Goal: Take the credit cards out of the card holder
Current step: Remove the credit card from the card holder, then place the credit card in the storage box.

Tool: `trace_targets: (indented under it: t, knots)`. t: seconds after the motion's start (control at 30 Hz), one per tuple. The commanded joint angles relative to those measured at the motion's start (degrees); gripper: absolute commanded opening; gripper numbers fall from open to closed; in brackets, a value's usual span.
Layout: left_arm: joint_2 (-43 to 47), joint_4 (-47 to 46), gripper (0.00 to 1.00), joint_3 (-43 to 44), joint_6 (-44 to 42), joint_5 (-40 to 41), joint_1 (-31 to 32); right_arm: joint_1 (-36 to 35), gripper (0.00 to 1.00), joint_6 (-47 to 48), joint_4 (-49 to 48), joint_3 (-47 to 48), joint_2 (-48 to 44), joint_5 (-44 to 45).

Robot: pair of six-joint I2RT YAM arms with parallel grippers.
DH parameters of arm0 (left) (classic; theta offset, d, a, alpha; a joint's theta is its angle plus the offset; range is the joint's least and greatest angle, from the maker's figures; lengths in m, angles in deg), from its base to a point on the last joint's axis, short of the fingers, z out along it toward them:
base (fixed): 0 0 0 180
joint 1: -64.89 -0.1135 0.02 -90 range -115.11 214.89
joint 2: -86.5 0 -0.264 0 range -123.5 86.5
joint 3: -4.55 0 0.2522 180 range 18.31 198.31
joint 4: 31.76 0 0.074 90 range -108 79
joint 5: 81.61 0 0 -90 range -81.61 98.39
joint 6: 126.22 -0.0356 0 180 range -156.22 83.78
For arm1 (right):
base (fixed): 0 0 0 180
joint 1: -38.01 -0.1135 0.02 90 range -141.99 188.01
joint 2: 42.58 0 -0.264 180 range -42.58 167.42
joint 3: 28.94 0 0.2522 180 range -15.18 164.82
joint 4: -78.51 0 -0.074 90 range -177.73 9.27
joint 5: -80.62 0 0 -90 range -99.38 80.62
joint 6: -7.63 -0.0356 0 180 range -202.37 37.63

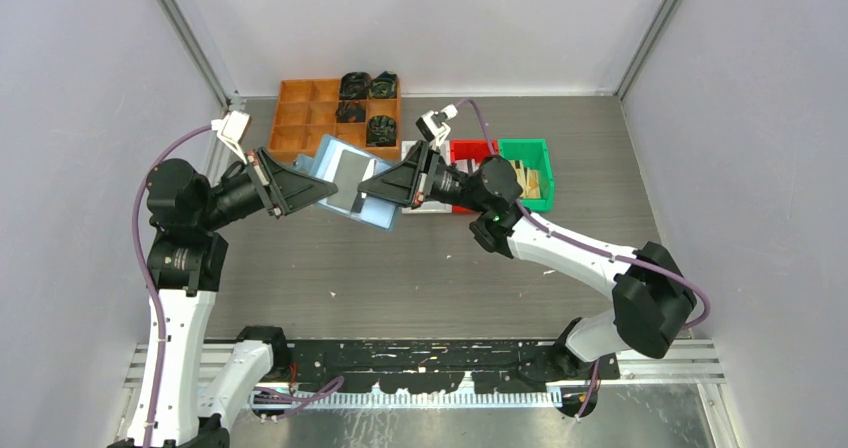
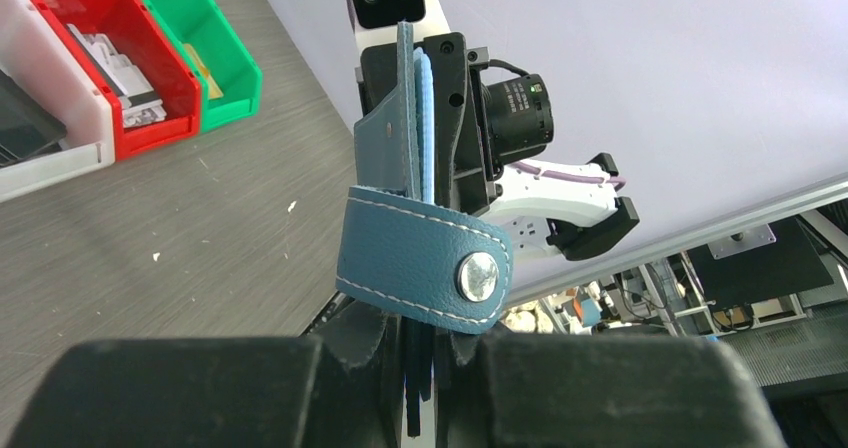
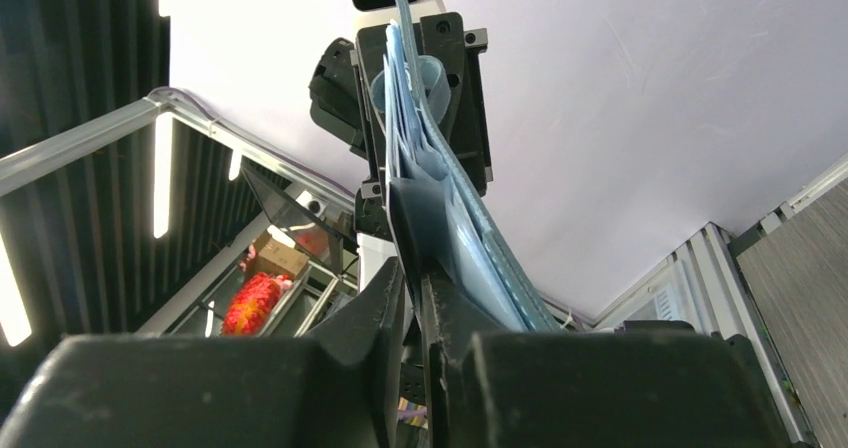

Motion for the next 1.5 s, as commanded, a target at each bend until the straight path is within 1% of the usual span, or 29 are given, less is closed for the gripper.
trace_targets:
  t: [0.0,0.17,0.43,0.6,0.73,0.83,0.93,1.0,1.07,1.1,1.13,1.17,1.2,1.23,1.37,1.47]
  knots:
    - [0.8,-2.5,0.0,2.3,-0.4,-1.5,0.1,-0.1,0.15,-1.6,-9.3,-1.5,-1.3,3.4]
    - [0.7,-3.2,0.0,2.4,0.5,-0.7,0.2,-0.1,0.08,-2.8,-12.8,-4.0,-1.3,4.7]
    - [0.6,-3.3,0.0,3.2,0.8,-0.5,0.1,-0.5,0.01,-2.3,-13.0,-5.6,-1.5,6.0]
    - [0.5,-2.4,0.0,3.5,-2.0,-0.5,0.0,0.3,0.01,-0.5,-8.6,-7.7,-4.6,5.4]
    - [-0.4,2.2,0.0,5.7,-8.6,0.7,-0.8,3.4,0.01,1.8,-1.5,-10.2,-9.5,3.2]
    - [-1.3,5.3,0.0,7.4,-12.8,1.5,-1.5,6.6,0.01,3.6,5.7,-12.2,-13.5,1.4]
    - [-2.0,9.8,0.0,9.3,-17.8,4.3,-1.8,10.4,0.01,5.4,13.9,-13.0,-17.0,-1.1]
    - [-2.4,13.0,0.0,10.5,-23.3,6.4,-1.9,14.3,0.01,6.5,22.4,-12.7,-18.7,-3.4]
    - [-2.9,16.7,0.0,11.4,-27.9,9.0,-1.9,20.0,0.01,7.1,28.9,-12.3,-18.8,-5.5]
    - [-3.5,18.2,0.0,11.9,-30.1,9.7,-1.9,21.8,0.01,9.9,33.9,-11.1,-18.6,-6.0]
    - [-4.0,20.0,0.0,12.5,-31.7,10.2,-1.9,23.1,0.01,14.9,42.4,-8.4,-18.3,-4.8]
    - [-4.7,21.8,0.0,13.1,-33.2,10.4,-1.9,23.4,0.01,22.3,51.8,-5.0,-17.9,-2.0]
    - [-5.3,23.4,0.0,13.7,-34.5,10.3,-1.9,23.5,0.01,29.4,60.8,-1.6,-16.9,2.4]
    - [-6.3,25.1,0.0,14.6,-35.5,10.2,-1.9,23.5,0.01,33.7,66.2,2.2,-15.3,5.8]
    - [-7.8,31.0,0.0,16.6,-39.0,8.8,-1.9,23.9,0.01,44.8,77.7,11.5,-3.4,13.5]
    - [-7.1,31.2,0.0,16.7,-39.2,7.7,-2.0,24.0,0.01,47.2,78.7,15.8,4.2,16.9]
